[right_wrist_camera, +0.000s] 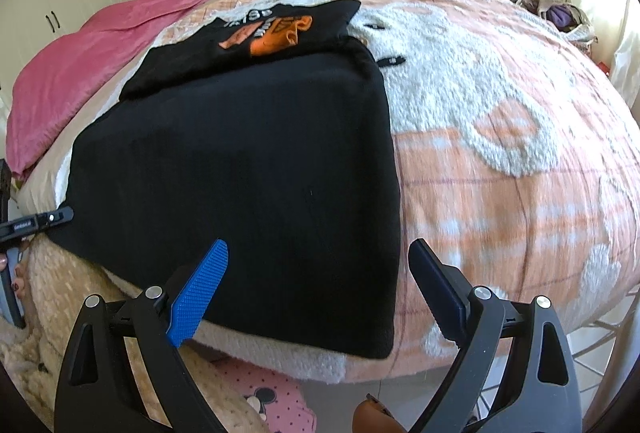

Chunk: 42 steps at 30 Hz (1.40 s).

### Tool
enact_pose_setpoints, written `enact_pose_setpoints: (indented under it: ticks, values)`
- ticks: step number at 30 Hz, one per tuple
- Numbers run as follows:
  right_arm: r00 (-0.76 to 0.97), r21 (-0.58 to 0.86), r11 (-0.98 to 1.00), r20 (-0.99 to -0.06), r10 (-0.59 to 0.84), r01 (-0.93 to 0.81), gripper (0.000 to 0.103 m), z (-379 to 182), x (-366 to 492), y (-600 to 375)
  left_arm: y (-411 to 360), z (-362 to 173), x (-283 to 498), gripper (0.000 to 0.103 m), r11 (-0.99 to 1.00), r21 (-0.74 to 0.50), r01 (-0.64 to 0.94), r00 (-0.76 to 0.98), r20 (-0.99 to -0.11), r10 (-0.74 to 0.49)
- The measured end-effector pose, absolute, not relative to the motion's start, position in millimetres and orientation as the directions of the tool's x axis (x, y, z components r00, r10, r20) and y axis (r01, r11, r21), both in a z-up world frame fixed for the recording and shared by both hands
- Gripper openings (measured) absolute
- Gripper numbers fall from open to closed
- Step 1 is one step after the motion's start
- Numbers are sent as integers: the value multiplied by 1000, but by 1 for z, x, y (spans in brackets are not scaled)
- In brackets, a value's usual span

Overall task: Fold small clothes
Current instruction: 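Grasp the hem corners with both tools, then lift the hem with both tools and fold it toward the collar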

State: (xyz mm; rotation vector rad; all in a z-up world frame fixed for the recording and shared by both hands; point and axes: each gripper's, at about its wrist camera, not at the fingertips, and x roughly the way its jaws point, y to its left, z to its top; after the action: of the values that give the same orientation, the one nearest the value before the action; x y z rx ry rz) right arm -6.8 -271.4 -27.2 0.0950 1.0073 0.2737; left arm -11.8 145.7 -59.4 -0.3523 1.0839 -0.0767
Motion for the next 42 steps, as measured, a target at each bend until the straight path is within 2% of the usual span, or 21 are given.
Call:
enact_pose_setpoints:
  ticks: [4, 6, 9, 11, 16, 19, 22, 25, 27, 30, 42]
  values:
    - [475, 214, 960, -836, 275, -179, 90, -34, -15, -279, 147, -60, -11, 26, 940, -323, -112, 472, -849, -235]
    - [459, 223, 959, -844, 279, -174, 75, -37, -19, -285, 146, -60, -10, 26, 941, -320, -109, 472, -850, -234]
    - [432, 249, 955, -852, 295, -162, 61, -45, -23, -295, 146, -60, -9, 26, 941, -321, -109, 472, -850, -235]
    - [420, 264, 953, -856, 302, -147, 55, -51, -24, -301, 146, -61, -8, 26, 939, -324, -110, 473, -849, -238]
    - [412, 315, 941, -846, 337, -121, 51, -59, -25, -310, 146, -62, -8, 26, 937, -330, -112, 475, -846, -241]
    - [415, 282, 949, -854, 314, -138, 40, -58, -26, -306, 147, -62, -8, 26, 937, -331, -111, 477, -845, -242]
    - [412, 272, 946, -853, 321, -174, 23, -56, -28, -302, 146, -62, -8, 26, 937, -330, -111, 476, -846, -241]
    - [419, 248, 948, -853, 312, -200, 11, -52, -29, -296, 145, -61, -9, 21, 941, -321, -108, 477, -847, -234]
    - [426, 301, 932, -830, 359, -200, 10, -46, -29, -298, 145, -60, -10, 8, 937, -337, -98, 479, -841, -252]
    - [452, 333, 917, -798, 398, -219, 9, -32, -30, -298, 142, -53, -12, 3, 944, -318, -90, 490, -839, -236]
    - [635, 407, 881, -620, 461, -242, 9, 45, -18, -317, 139, 5, -22, 3, 939, -344, -19, 609, -748, -262]
